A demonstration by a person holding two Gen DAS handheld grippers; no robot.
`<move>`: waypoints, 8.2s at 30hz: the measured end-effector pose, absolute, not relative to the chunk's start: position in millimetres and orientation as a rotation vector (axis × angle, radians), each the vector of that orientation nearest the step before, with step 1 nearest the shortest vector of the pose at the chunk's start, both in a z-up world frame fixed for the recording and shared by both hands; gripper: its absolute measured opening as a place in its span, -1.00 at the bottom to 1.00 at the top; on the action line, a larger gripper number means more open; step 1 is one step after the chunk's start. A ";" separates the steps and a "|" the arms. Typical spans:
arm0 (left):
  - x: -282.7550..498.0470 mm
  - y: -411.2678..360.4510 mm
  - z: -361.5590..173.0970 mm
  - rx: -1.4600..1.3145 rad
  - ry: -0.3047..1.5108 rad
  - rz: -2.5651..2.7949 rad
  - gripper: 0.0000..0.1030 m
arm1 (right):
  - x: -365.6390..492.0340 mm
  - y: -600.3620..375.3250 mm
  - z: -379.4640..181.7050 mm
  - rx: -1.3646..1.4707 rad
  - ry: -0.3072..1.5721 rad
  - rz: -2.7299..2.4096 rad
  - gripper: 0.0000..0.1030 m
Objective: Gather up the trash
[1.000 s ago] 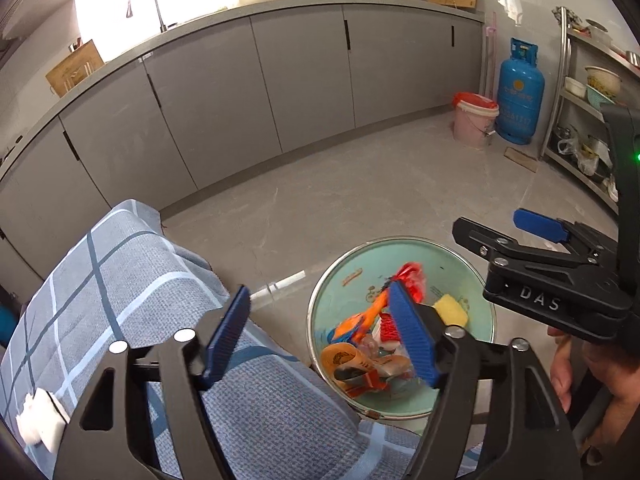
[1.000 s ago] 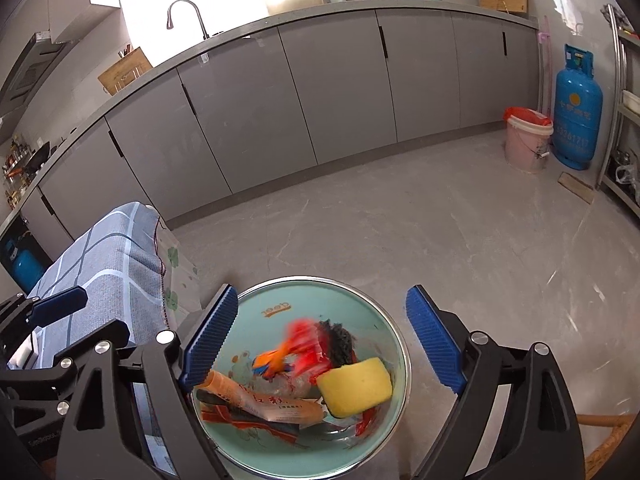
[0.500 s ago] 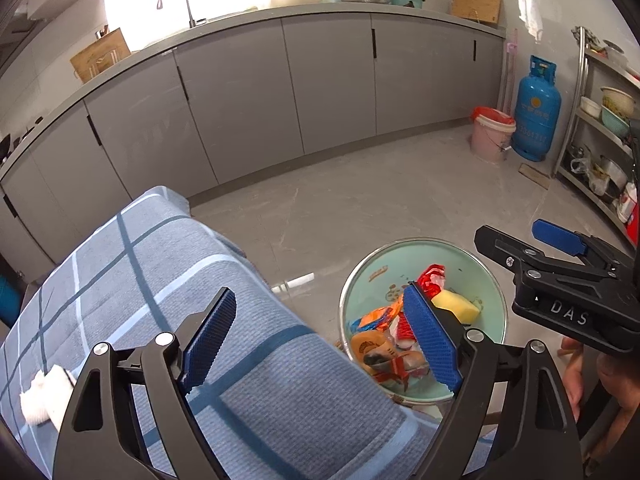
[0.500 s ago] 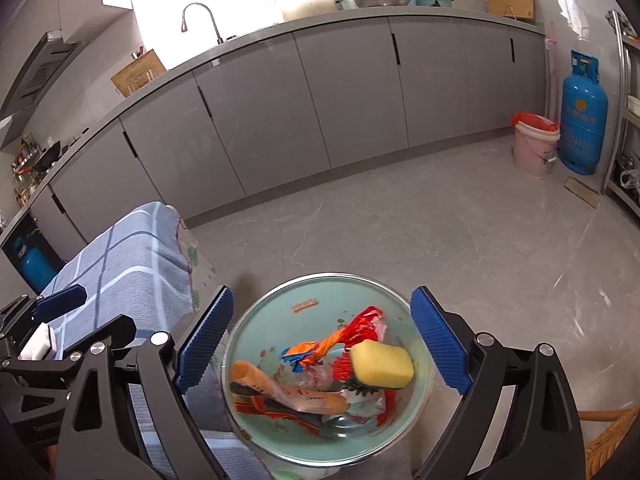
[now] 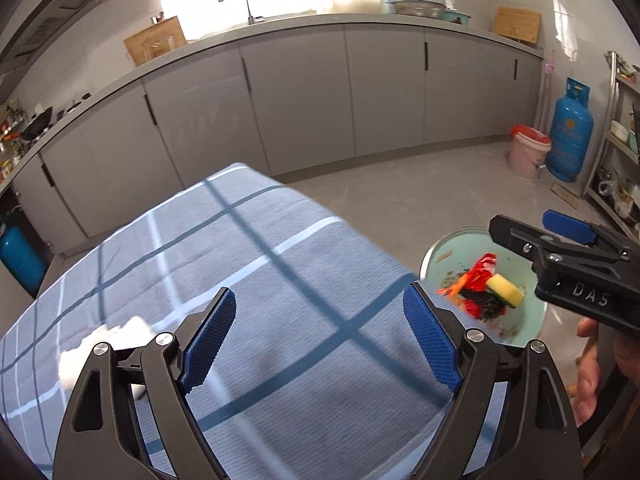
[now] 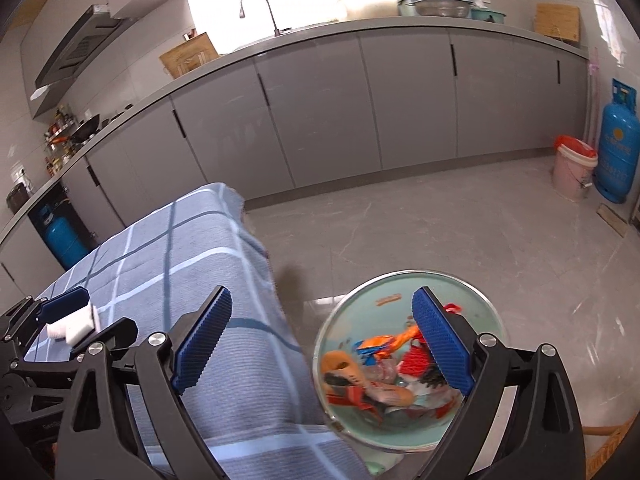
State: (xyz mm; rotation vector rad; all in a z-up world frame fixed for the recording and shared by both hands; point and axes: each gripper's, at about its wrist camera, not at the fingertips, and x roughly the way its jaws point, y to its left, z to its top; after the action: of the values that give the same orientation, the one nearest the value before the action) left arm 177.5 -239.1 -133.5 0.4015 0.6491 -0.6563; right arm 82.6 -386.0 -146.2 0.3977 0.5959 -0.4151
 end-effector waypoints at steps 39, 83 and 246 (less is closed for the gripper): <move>287.9 40.2 -152.4 0.149 0.793 -0.102 0.78 | 250.6 -142.3 -160.8 0.108 0.790 0.040 0.79; 236.6 -118.8 -109.9 0.313 0.703 -0.420 -0.74 | 132.2 -271.2 -133.8 0.260 0.655 -0.166 0.10; 114.5 -272.7 -73.1 0.331 0.539 -0.773 0.91 | -26.1 -399.2 -97.9 0.345 0.480 -0.599 0.82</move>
State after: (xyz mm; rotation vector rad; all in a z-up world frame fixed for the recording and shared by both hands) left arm 114.5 -272.7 -73.1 0.3306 0.5387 -0.7732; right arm -26.1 -399.2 -97.9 0.3449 0.4797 -0.5991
